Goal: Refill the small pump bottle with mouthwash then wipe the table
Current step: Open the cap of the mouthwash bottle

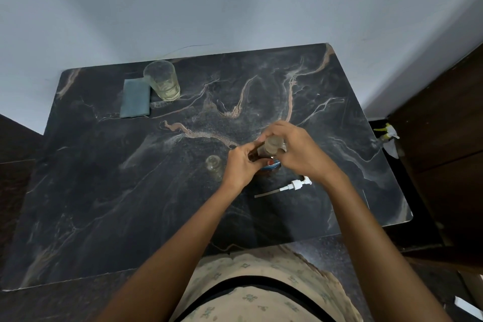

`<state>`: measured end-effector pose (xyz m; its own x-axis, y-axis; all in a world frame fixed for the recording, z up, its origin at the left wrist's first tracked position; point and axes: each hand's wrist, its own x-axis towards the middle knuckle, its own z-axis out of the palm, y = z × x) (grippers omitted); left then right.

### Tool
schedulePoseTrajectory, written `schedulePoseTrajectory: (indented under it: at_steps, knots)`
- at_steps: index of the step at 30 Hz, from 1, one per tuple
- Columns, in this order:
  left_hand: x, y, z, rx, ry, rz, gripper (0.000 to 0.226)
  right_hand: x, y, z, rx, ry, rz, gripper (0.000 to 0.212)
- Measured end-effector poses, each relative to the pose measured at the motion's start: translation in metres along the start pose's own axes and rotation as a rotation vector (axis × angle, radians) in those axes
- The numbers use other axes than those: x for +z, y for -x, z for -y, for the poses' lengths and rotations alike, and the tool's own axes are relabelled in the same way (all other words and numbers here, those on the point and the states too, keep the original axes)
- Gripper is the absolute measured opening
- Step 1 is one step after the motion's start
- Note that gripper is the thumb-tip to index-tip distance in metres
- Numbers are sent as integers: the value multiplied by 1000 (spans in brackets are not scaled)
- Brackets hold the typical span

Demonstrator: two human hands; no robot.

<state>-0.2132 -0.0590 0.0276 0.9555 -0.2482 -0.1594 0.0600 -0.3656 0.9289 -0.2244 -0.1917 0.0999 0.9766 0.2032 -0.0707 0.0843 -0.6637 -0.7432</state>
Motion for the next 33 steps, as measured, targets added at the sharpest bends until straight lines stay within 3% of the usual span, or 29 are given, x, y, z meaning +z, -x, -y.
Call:
schedulePoseTrajectory:
  at_steps: [6, 13, 19, 28, 33]
  knots:
    - [0, -1, 1, -10, -3, 14, 50, 3, 2, -2, 122, 220, -111, 35]
    - [1, -1, 3, -2, -4, 3, 49, -2, 2, 4, 23, 7, -14, 24]
    - [1, -1, 3, -12, -2, 5, 50, 1, 4, 0, 95, 244, -86, 37]
    - [1, -3, 3, -35, 25, 12, 53, -16, 4, 6, 43, -20, -103, 32]
    - [1, -2, 4, -34, 26, 7, 55, -25, 12, -11, 140, -342, -311, 25]
